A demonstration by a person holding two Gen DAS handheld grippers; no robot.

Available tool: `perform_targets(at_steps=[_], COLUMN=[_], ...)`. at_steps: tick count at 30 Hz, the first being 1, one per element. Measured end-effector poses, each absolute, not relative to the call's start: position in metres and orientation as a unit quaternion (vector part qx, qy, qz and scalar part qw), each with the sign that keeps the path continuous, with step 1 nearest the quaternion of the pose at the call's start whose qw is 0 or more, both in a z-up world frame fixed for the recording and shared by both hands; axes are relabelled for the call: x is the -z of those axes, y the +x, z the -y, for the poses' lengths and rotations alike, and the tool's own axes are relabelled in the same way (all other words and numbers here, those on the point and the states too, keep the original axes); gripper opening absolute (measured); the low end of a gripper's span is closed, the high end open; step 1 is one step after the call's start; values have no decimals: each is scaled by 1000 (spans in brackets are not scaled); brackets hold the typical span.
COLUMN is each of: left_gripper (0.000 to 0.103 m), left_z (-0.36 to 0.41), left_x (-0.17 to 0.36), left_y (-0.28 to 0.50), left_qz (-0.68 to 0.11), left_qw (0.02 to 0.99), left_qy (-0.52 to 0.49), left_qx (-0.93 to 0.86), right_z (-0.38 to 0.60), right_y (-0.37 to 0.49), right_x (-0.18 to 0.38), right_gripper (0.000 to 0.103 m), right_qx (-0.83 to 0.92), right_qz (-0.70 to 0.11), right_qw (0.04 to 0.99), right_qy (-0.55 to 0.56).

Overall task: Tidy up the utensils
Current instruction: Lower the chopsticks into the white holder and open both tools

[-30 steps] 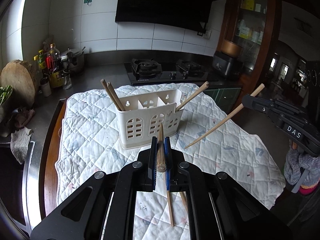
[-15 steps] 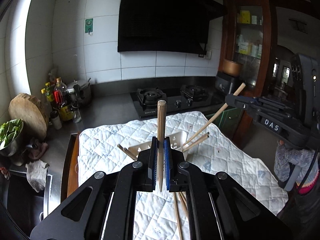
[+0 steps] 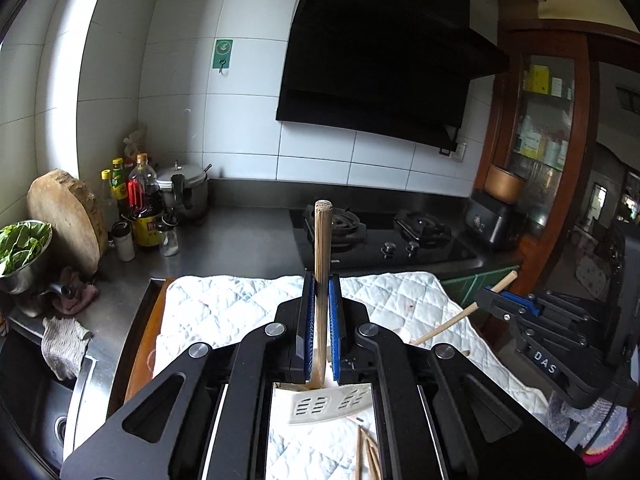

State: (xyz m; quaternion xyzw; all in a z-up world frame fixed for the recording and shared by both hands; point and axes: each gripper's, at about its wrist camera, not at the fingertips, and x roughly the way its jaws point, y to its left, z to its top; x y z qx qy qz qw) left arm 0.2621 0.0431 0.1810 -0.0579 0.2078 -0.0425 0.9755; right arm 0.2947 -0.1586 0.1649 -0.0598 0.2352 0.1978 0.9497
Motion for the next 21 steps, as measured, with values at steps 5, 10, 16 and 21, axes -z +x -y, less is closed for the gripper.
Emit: perform_targets(at_steps=[5, 10, 16, 21], left_gripper=[5, 6, 9, 25], left_z=[-50, -53, -56, -58], left_x=[-157, -137, -126, -134], left_y=[276, 286, 285, 272], left_qz=[-227, -254, -268, -257], left_qw=[970, 964, 960, 963], left_qy=[-74, -75, -76, -71], left_qx=[35, 38, 39, 34], right_z=[158, 156, 157, 166], right_y=[302, 309, 306, 291], right_x=[-152, -143, -143, -155], right_gripper=[7, 7, 7, 13], right_qx=[-195, -197, -196, -197], right_qz=[-252, -271, -266, -249], right_qw=[946, 939, 941, 946], right_qy=[-66, -70, -68, -64])
